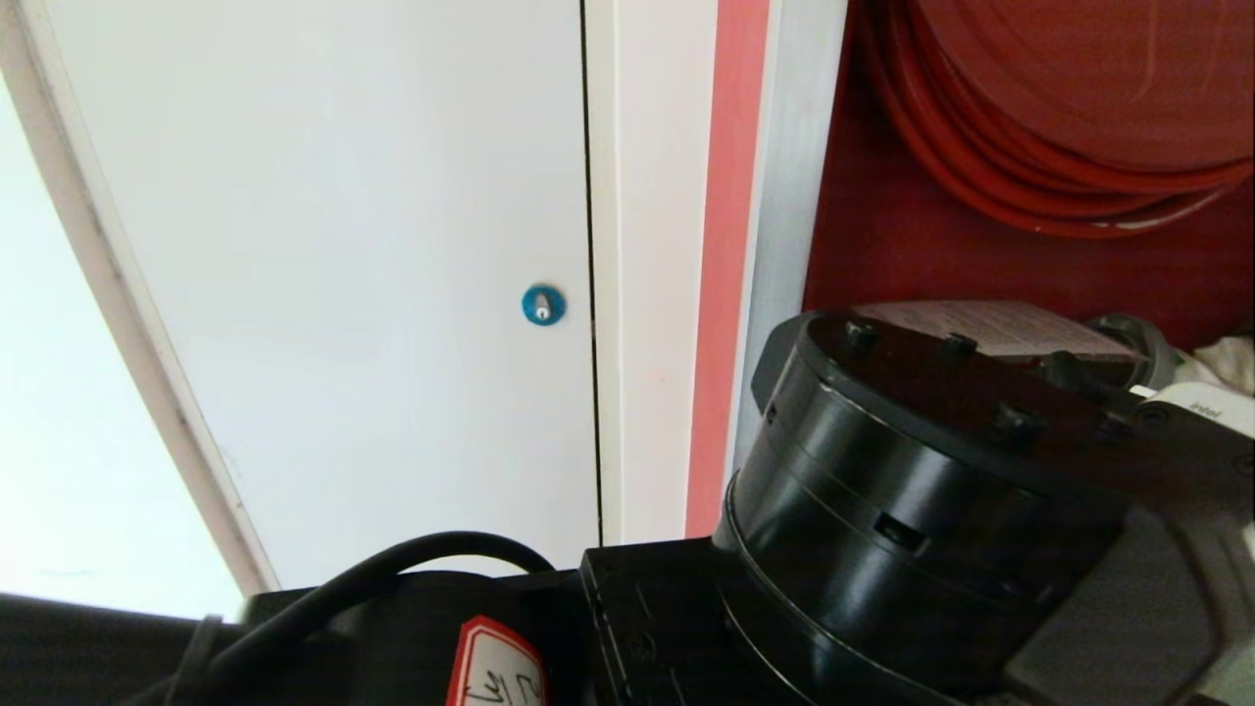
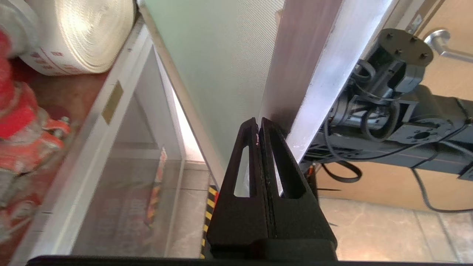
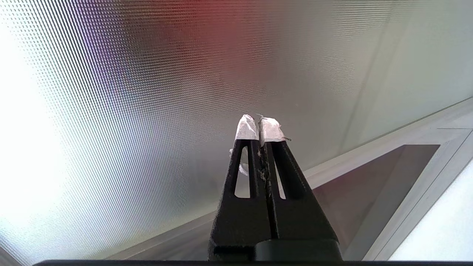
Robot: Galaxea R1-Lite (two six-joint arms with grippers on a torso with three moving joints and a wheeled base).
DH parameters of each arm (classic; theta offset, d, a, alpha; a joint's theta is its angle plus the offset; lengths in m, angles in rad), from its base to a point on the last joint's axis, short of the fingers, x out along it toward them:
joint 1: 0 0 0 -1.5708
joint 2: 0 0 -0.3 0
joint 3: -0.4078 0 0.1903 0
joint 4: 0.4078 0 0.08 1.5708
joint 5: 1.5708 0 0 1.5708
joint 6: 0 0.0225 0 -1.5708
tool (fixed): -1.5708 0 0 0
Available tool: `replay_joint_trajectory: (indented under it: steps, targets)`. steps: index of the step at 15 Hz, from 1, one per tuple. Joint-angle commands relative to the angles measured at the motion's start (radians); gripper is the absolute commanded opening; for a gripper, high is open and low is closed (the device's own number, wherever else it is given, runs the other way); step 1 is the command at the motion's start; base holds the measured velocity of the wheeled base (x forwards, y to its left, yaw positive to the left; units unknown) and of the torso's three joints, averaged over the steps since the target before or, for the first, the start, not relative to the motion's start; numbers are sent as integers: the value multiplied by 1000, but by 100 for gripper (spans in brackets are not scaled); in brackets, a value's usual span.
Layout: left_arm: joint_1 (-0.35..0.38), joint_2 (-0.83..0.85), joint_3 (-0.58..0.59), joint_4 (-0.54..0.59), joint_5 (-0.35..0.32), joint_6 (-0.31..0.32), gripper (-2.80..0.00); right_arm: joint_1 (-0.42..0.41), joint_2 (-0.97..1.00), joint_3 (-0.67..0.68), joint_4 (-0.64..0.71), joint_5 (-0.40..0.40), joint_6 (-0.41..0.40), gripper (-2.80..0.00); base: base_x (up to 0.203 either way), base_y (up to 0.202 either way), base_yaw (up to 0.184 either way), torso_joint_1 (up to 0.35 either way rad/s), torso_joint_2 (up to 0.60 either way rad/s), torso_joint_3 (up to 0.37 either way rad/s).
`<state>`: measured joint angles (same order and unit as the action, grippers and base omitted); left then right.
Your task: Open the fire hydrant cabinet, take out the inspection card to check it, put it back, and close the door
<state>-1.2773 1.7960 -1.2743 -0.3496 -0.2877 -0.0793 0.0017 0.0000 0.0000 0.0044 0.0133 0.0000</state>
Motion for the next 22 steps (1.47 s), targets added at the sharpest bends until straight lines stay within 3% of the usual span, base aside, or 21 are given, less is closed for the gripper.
replay_joint_trajectory:
  steps: [1, 6, 10, 15, 19, 22]
  targets:
    - [-20, 5, 0, -2, -2, -6, -280, 0, 2, 0, 0, 0, 0, -280, 0, 0, 0, 0, 0, 0]
    - [-48, 18, -8, -2, -1, -5, -280, 1, 2, 0, 0, 0, 0, -280, 0, 0, 0, 0, 0, 0]
    - [-29, 24, 11, -2, 6, -16, -280, 0, 2, 0, 0, 0, 0, -280, 0, 0, 0, 0, 0, 0]
    - [131, 32, 14, -2, 6, -21, -280, 0, 2, 0, 0, 0, 0, -280, 0, 0, 0, 0, 0, 0]
    - [338, -5, 74, -2, 5, -20, -280, 0, 2, 0, 0, 0, 0, -280, 0, 0, 0, 0, 0, 0]
    - [484, -104, 193, -4, 4, -17, -280, 0, 2, 0, 0, 0, 0, -280, 0, 0, 0, 0, 0, 0]
